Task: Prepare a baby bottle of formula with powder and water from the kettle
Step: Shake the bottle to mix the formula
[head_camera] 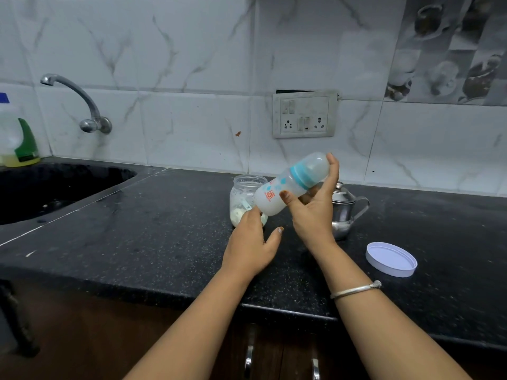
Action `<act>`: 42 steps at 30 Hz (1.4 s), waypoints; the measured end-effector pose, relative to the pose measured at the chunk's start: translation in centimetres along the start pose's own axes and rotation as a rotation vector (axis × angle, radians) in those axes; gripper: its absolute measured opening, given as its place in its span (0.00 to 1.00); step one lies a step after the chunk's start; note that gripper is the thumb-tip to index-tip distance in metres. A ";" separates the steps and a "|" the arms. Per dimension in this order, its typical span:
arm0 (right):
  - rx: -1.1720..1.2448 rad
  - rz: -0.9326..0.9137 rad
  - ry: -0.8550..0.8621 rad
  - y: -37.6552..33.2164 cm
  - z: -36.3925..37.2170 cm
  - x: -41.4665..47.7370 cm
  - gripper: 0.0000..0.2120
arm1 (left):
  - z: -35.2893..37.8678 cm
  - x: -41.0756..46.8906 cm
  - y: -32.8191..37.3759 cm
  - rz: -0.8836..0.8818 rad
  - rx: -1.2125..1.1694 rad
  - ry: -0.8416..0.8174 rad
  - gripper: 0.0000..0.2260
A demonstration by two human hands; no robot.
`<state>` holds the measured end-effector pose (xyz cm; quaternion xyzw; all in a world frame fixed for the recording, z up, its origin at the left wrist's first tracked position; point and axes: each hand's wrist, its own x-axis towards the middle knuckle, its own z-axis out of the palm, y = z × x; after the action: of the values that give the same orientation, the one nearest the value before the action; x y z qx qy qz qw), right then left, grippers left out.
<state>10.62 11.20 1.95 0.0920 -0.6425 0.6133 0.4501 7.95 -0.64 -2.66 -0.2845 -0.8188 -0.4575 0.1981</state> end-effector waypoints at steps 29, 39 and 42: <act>-0.018 -0.020 0.013 -0.1 0.3 -0.4 0.45 | -0.2 -0.3 0.5 0.023 0.042 0.013 0.23; 0.476 0.450 0.096 0.2 -0.2 0.5 0.26 | -0.6 -0.7 0.6 0.197 -0.090 0.093 0.35; 0.551 0.535 0.105 0.3 0.0 0.5 0.24 | -0.7 -0.7 0.7 0.212 -0.067 0.076 0.36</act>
<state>10.11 11.51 2.09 0.0072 -0.4311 0.8624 0.2651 9.02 -1.20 -2.26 -0.3585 -0.7601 -0.4717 0.2667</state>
